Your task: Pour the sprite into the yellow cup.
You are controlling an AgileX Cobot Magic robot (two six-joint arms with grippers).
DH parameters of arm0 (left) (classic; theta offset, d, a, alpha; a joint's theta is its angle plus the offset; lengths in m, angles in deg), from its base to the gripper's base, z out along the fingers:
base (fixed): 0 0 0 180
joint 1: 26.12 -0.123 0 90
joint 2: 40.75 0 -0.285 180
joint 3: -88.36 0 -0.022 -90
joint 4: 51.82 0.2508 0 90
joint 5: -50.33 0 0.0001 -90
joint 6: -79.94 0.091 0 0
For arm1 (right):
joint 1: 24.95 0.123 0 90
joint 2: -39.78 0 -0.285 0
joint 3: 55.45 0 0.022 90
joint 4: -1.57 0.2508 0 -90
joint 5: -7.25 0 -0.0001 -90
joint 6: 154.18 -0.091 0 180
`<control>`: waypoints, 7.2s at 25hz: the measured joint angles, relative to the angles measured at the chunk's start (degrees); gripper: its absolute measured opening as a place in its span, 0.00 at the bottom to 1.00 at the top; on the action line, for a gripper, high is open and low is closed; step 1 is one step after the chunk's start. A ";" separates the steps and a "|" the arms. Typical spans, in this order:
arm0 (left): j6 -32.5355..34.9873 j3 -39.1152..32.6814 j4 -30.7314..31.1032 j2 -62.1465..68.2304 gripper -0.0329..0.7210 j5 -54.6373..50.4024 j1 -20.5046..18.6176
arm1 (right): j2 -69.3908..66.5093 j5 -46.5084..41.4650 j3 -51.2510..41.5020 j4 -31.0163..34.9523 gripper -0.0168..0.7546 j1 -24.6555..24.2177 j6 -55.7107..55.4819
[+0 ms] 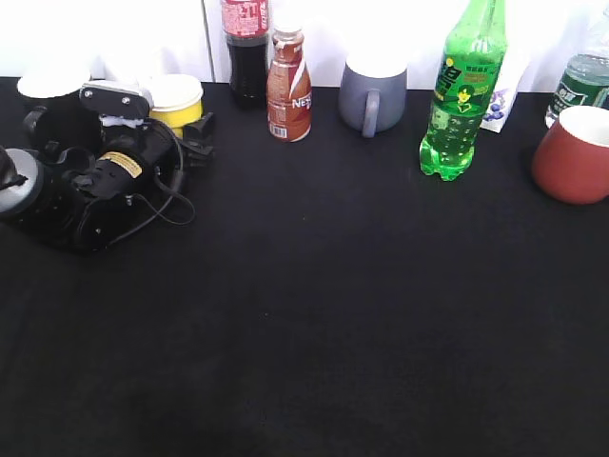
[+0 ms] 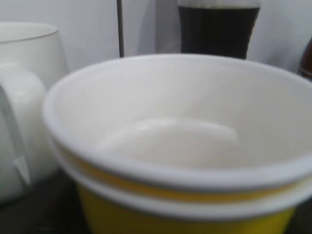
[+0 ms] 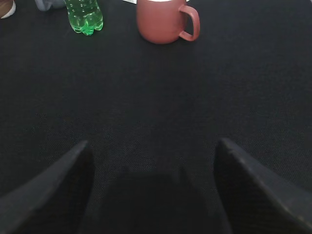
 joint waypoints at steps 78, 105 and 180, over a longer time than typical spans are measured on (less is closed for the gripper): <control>-6.08 -33.18 31.88 -24.08 0.62 7.93 8.77 | -104.47 106.25 15.26 -9.65 0.58 30.98 48.22; -6.41 -33.18 30.16 -24.15 0.62 5.93 8.77 | -104.47 116.07 15.26 -1.98 0.58 30.98 86.80; -1.01 -30.04 3.10 -29.72 0.82 -9.12 -1.48 | -105.54 113.74 15.26 10.41 0.57 23.44 7.24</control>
